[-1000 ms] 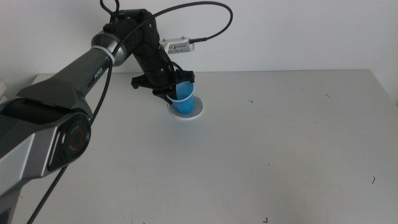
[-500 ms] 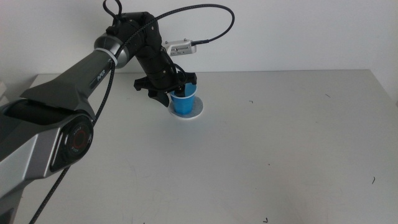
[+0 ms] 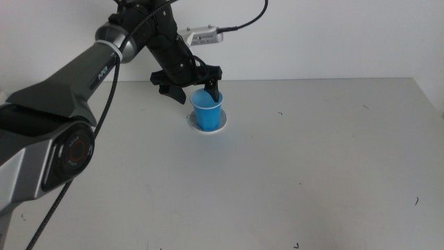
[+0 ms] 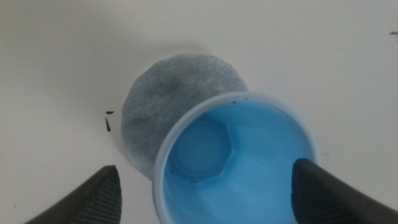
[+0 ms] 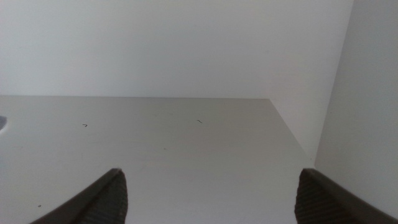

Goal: Place an empty cup on a cup mat.

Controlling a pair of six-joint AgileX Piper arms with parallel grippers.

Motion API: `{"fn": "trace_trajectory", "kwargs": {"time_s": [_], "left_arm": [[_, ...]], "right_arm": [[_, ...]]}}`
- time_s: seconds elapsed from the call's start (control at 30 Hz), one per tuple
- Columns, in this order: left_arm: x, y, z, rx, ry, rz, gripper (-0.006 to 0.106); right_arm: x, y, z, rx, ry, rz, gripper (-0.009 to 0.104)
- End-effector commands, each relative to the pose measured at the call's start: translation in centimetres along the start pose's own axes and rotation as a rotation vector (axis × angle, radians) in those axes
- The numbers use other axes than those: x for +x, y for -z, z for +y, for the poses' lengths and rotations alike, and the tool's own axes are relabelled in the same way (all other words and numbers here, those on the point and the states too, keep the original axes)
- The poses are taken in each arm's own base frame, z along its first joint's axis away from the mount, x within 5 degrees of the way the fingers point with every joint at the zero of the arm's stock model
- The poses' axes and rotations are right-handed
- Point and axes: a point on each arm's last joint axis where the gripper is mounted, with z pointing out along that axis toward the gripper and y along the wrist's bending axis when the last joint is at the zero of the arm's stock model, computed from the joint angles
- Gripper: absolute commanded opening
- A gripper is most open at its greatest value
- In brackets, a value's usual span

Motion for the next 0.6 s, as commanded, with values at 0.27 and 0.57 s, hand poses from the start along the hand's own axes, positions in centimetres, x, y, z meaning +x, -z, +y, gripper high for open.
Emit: {"fn": "trace_trajectory", "kwargs": {"time_s": [0.27, 0.57], "left_arm": [[-1.0, 13.4, -2.9, 0.03, -0.019, -0.268, 0.105], [1.8, 24.7, -3.8, -0.038, -0.175, -0.406, 0.105]], "right_arm": [[-1.2, 0.3, 0.0, 0.0, 0.017, -0.108, 0.094], [-1.2, 0.3, 0.0, 0.0, 0.017, -0.108, 0.094]]}}
